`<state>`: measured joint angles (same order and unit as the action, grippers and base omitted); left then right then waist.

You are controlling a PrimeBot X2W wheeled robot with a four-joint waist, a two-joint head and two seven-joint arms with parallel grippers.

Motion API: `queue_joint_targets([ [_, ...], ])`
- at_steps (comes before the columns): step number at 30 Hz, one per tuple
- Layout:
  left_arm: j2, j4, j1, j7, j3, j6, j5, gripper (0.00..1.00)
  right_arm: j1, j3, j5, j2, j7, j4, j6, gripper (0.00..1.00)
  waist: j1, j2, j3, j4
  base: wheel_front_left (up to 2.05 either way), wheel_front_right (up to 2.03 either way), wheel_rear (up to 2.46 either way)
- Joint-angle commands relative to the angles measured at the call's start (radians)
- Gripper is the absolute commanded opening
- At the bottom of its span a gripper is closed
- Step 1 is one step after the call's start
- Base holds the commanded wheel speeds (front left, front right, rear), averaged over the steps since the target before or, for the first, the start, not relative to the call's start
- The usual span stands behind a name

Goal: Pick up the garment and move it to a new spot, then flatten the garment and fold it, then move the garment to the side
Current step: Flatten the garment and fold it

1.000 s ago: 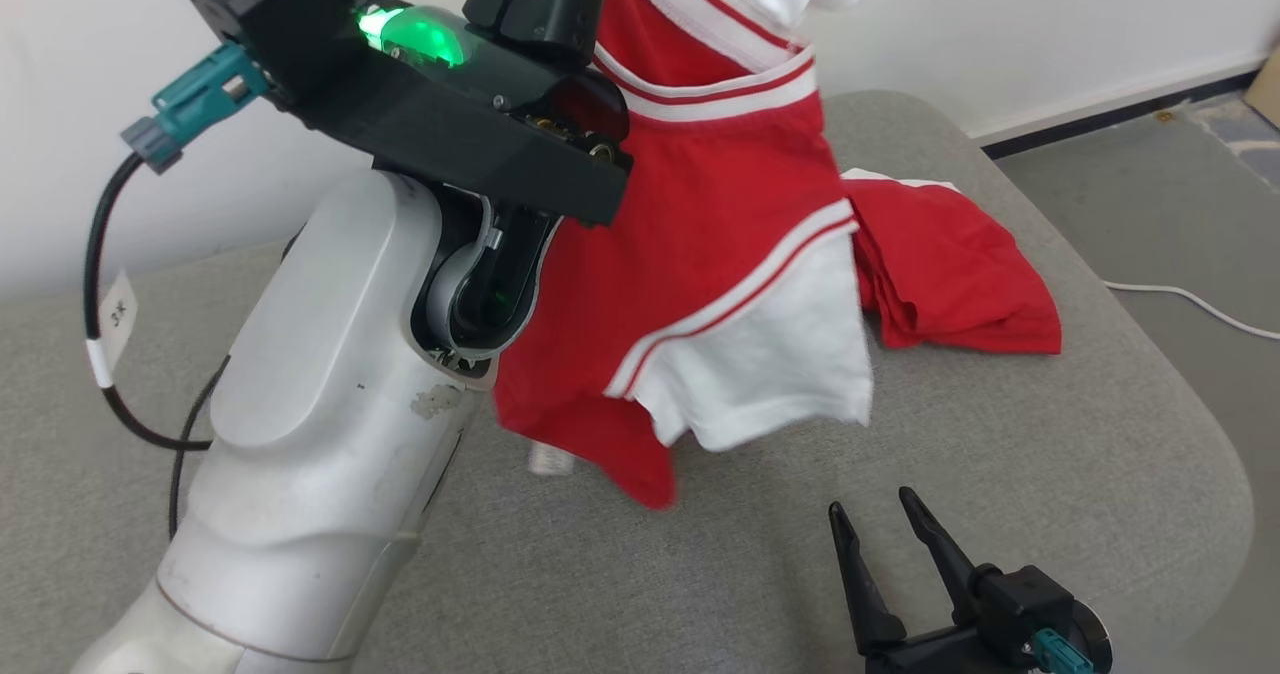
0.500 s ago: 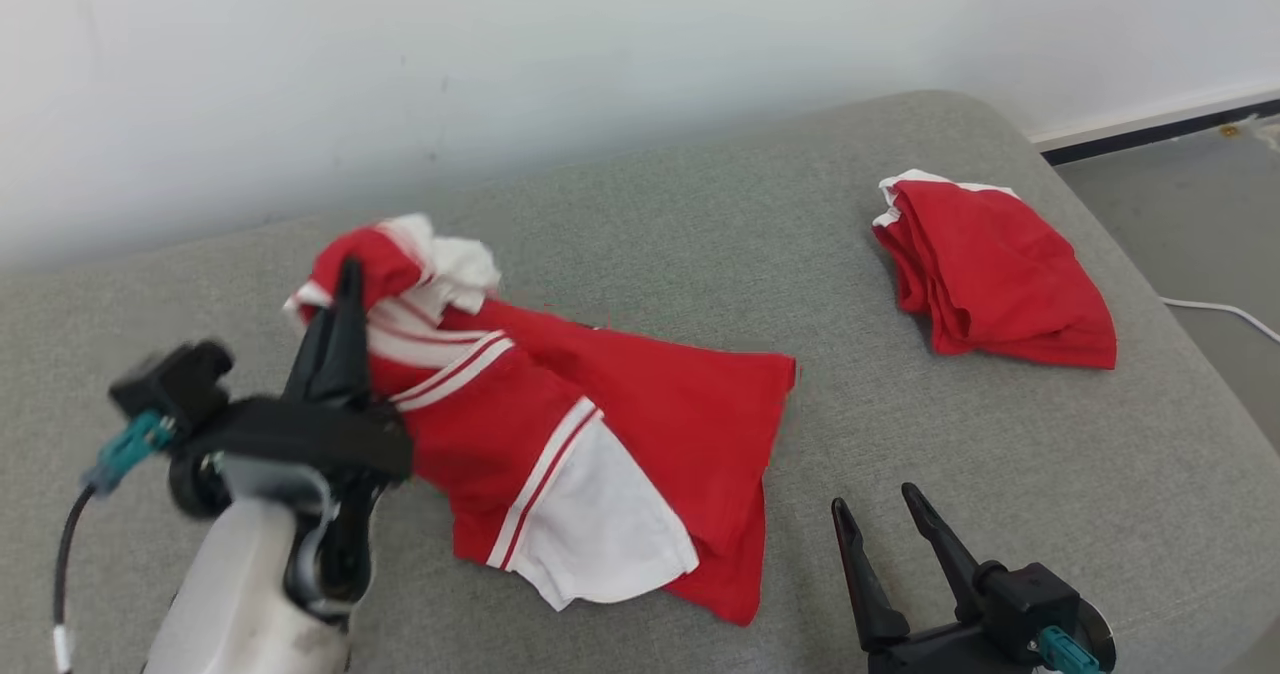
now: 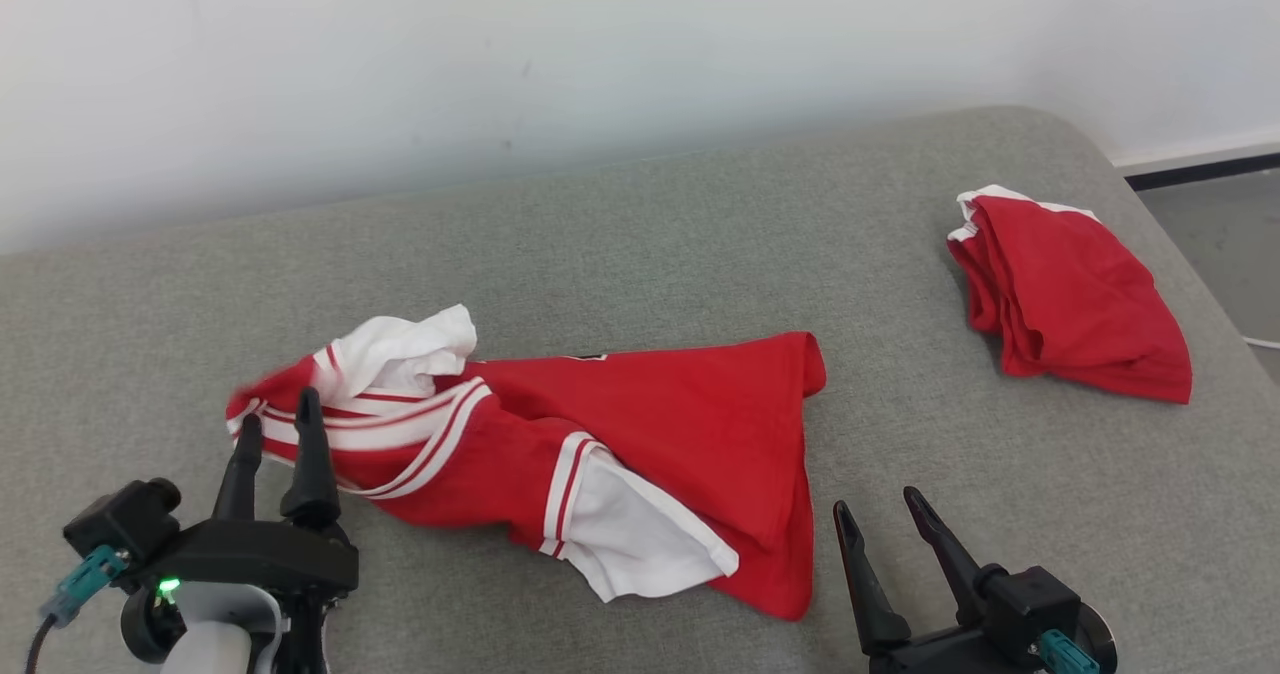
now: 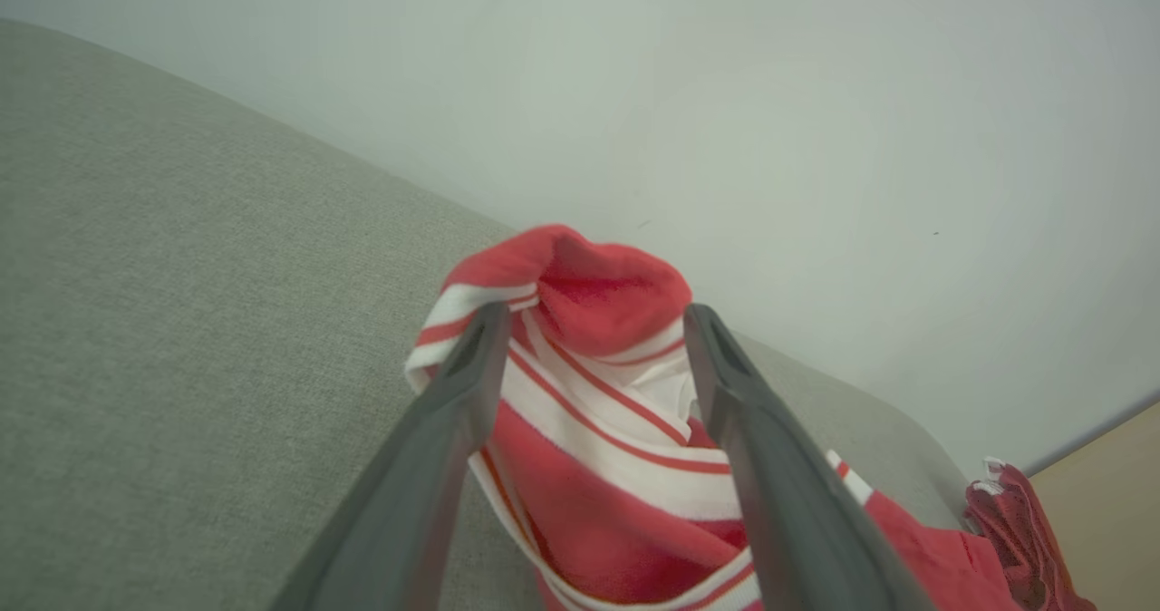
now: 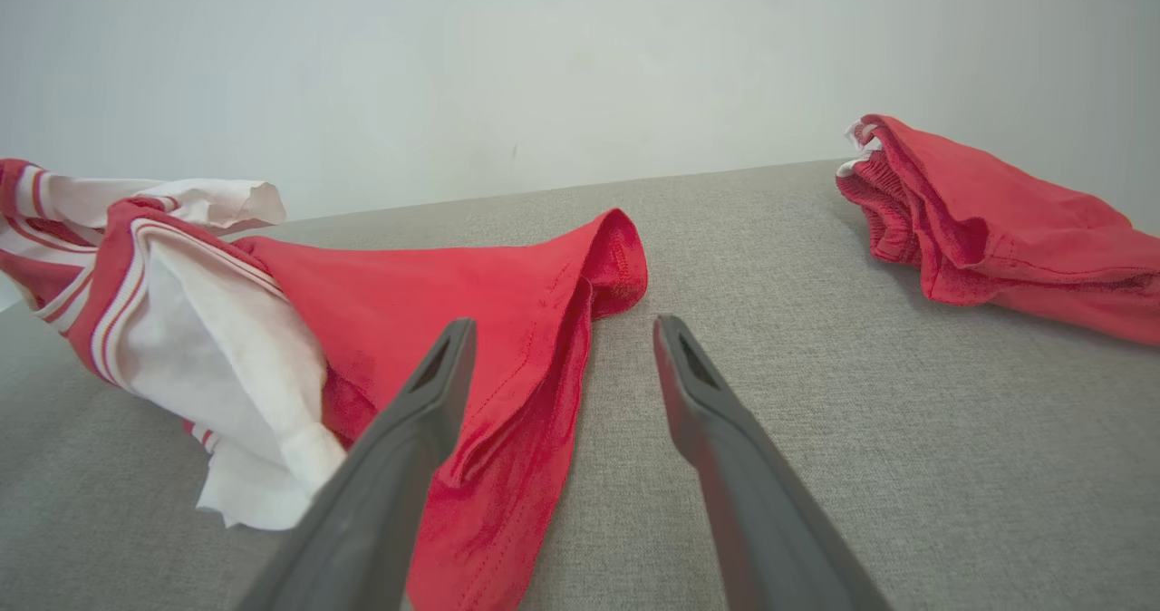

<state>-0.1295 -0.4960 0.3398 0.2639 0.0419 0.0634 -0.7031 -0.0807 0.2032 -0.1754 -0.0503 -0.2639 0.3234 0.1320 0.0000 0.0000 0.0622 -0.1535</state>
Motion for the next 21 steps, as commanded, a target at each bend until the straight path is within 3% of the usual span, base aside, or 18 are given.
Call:
queue_joint_targets([
  [1, 0.002, -0.005, -0.014, 0.0, 0.004, 0.005, 0.023, 1.0, 0.003, 0.003, -0.004, 0.0, 0.0, 0.001, -0.003, 1.0, 0.0, 0.0, -0.015, 0.019, 0.0, 0.0, 0.0],
  [7, 0.019, 0.008, -0.038, -0.018, 0.074, 0.015, 0.068, 1.0, 0.015, 0.003, -0.008, 0.0, 0.0, 0.007, -0.003, 1.0, 0.0, 0.0, -0.031, 0.033, 0.0, 0.0, 0.0],
  [12, 0.046, 0.069, -0.079, -0.096, 0.177, 0.006, 0.097, 1.0, 0.028, -0.003, -0.011, 0.0, 0.0, 0.008, -0.003, 1.0, 0.0, 0.0, -0.041, 0.046, 0.0, 0.0, 0.0],
  [16, 0.064, 0.129, -0.096, -0.197, 0.246, -0.03, 0.086, 1.0, 0.031, 0.0, -0.019, 0.0, 0.0, 0.005, -0.003, 1.0, 0.0, 0.0, -0.045, 0.049, 0.0, 0.0, 0.0],
  [21, 0.072, 0.196, -0.07, -0.322, 0.319, -0.116, 0.108, 1.0, 0.025, 0.006, -0.025, 0.0, 0.0, 0.006, -0.003, 1.0, 0.0, 0.0, -0.045, 0.047, 0.0, 0.0, 0.0],
])
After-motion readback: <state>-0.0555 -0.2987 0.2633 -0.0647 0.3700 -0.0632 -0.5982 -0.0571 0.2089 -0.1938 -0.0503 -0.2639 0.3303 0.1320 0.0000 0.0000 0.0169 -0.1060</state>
